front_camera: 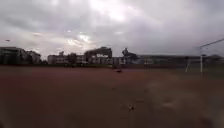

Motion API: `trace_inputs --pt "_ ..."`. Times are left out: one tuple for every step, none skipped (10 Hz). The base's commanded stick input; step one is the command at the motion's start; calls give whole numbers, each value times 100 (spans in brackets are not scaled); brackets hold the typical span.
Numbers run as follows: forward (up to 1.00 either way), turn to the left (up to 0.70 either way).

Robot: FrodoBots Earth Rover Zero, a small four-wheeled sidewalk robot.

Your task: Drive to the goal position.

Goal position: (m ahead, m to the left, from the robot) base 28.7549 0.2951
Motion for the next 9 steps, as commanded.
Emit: trace_inputs --pt "70 0" --pt "70 0" --pt "70 0" --pt "70 0" --pt "70 0" --pt "70 0" --pt "70 0" --pt "70 0" --pt "70 0"
